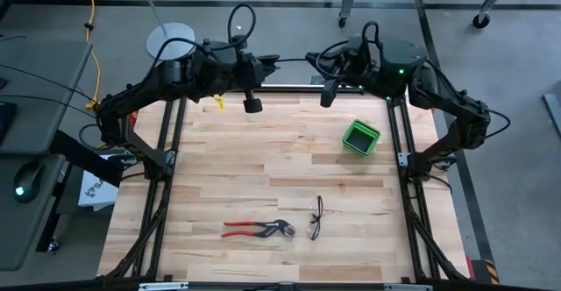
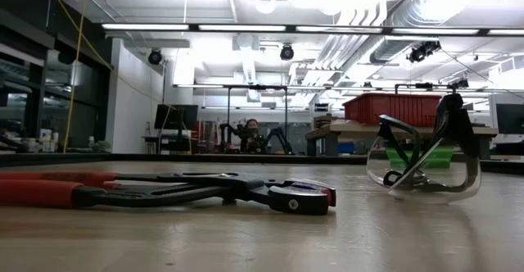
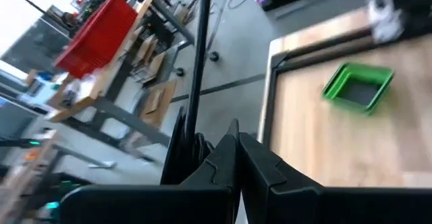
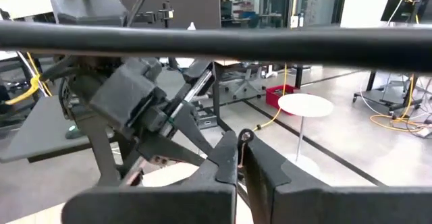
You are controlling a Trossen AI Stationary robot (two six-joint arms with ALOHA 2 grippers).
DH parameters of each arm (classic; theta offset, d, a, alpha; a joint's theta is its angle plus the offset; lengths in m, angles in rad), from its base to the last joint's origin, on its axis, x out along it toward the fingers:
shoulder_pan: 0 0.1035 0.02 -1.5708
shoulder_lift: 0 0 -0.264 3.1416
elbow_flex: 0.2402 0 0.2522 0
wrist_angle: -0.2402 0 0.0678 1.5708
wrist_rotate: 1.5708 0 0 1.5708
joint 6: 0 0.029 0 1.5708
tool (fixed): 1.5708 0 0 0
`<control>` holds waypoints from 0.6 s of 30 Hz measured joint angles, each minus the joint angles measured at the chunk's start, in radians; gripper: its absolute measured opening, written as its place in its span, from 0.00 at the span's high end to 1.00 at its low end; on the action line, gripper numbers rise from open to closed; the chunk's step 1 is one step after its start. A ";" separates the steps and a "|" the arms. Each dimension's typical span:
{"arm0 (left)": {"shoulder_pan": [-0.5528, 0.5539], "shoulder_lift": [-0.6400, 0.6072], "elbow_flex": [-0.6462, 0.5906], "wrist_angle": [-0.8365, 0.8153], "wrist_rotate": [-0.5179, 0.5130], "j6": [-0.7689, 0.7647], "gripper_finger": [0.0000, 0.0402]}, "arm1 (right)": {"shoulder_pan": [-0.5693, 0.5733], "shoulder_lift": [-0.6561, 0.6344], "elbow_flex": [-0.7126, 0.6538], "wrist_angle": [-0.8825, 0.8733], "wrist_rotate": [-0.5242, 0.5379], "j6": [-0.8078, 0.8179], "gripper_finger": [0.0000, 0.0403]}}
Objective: Coil cords
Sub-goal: Coil the black wire on the black spool
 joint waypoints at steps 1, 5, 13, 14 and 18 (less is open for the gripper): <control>0.002 -0.005 0.000 0.007 0.022 -0.026 1.00 | -0.001 0.000 0.000 -0.005 0.002 0.000 1.00; 0.005 -0.030 -0.002 0.069 0.125 -0.143 1.00 | -0.001 -0.004 0.004 -0.016 0.008 0.000 1.00; 0.006 -0.096 -0.002 0.246 0.280 -0.429 1.00 | -0.003 -0.005 0.006 -0.032 0.010 0.000 1.00; 0.006 -0.103 -0.002 0.281 0.301 -0.475 1.00 | -0.003 -0.004 0.006 -0.032 0.007 0.000 1.00; 0.005 -0.116 -0.002 0.406 0.389 -0.654 1.00 | -0.003 0.010 0.006 -0.022 -0.010 -0.002 1.00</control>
